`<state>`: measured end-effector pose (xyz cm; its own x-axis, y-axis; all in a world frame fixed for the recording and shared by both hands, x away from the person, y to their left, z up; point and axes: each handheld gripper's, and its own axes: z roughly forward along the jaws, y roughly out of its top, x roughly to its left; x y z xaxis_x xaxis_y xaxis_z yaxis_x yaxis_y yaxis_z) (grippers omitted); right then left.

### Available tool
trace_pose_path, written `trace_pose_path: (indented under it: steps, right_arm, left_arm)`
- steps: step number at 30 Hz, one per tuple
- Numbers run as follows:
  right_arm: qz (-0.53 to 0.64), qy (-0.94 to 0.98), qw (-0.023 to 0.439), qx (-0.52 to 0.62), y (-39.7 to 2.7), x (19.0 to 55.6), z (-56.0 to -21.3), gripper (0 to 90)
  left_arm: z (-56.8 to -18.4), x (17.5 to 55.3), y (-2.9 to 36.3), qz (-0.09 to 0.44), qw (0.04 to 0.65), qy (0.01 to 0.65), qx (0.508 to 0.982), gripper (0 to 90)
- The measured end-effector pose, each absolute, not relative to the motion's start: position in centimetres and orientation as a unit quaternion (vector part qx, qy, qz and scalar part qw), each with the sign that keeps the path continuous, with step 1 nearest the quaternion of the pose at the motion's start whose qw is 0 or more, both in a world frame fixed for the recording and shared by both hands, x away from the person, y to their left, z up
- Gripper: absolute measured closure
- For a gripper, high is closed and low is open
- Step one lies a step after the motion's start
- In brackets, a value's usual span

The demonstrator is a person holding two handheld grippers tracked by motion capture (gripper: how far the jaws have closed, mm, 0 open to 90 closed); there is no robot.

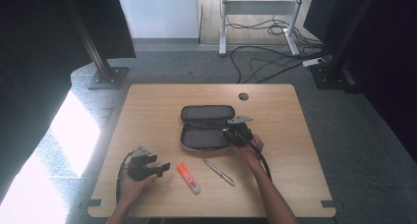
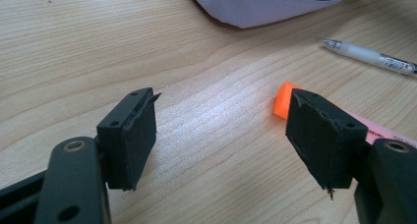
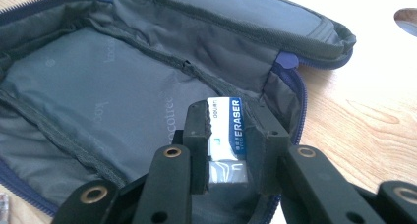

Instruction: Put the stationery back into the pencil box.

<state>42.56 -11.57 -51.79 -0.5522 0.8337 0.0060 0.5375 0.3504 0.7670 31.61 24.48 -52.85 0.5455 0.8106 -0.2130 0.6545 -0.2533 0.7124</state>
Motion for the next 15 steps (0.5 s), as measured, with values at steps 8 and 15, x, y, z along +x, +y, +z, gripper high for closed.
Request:
trace_pose_path:
  steps: [8,15]
  right_arm:
    - [0.372,0.798,0.21,0.425,-11.5,42.3,-51.6,53.9]
    - [0.405,0.782,0.219,0.42,-11.9,41.0,-50.1,47.4]
  left_arm:
    - [-52.7,31.6,24.6,0.1,0.397,0.467,0.784,28.1]
    - [-52.7,31.6,24.7,0.1,0.398,0.469,0.782,28.1]
